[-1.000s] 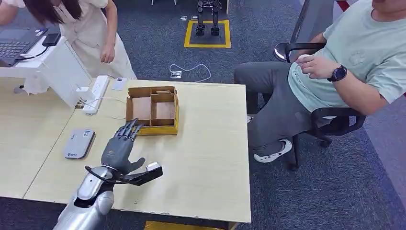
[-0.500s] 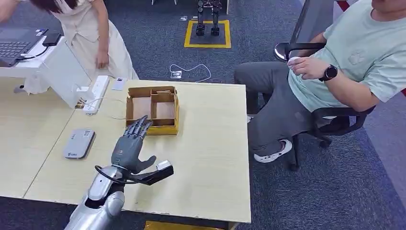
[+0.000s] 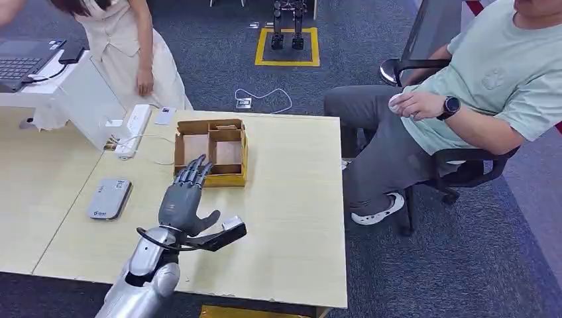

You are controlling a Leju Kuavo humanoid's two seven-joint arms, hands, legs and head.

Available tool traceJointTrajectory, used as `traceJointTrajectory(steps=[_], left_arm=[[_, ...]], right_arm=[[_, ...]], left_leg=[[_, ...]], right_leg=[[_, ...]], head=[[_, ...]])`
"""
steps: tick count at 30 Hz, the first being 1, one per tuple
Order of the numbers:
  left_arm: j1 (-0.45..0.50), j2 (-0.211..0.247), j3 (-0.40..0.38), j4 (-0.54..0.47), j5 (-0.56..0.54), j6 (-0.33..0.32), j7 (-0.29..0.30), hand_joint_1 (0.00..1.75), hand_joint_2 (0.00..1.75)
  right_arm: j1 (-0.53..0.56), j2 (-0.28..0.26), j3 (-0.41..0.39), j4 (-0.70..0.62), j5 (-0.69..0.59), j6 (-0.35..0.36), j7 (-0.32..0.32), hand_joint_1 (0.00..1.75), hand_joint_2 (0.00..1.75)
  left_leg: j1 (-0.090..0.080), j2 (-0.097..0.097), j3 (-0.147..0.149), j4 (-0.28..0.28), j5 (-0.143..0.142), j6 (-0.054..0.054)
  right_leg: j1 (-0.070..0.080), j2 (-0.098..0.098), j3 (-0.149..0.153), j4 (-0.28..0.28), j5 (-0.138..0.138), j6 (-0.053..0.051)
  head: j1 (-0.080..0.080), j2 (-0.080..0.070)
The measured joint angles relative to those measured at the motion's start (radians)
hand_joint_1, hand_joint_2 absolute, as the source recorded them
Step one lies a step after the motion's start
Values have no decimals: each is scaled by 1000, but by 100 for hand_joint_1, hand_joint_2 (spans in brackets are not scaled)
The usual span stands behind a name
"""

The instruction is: Pass the card to the sensor for recognition and then transmit it.

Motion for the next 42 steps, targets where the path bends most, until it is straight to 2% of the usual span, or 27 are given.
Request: traceJointTrajectory(steps=[7,11,22,29,35,39,42], left_arm=[[-41,-12,0,38,-186,19,129,0,175],[-64,1,0,79,-220,18,210,0,175],[-85,17,0,129,-224,18,228,0,175],[-112,53,-46,167,-225,21,332,0,175],[-122,74,-89,190,-225,23,369,0,175],[-123,78,-111,200,-225,24,369,0,175],[-123,78,-119,204,-225,26,341,0,175]], right_arm=[[-2,4,0,0,16,8,3,0,0],[-4,6,0,-2,21,11,6,0,0],[-7,7,0,-7,26,11,9,0,0],[-8,9,-1,-8,32,11,9,0,0],[-8,9,-4,-8,32,11,9,0,0],[-8,10,-13,-8,34,11,9,0,0],[-8,10,-18,-8,33,10,9,0,0]], left_leg=[[0,0,0,0,0,0],[0,0,0,0,0,0],[0,0,0,0,0,0],[0,0,0,0,0,0],[0,0,0,0,0,0],[0,0,0,0,0,0],[0,0,0,0,0,0]], right_leg=[[0,0,0,0,0,0],[0,0,0,0,0,0],[0,0,0,0,0,0],[0,0,0,0,0,0],[0,0,0,0,0,0],[0,0,0,0,0,0],[0,0,0,0,0,0]], head=[[0,0],[0,0],[0,0],[0,0],[0,0],[0,0],[0,0]])
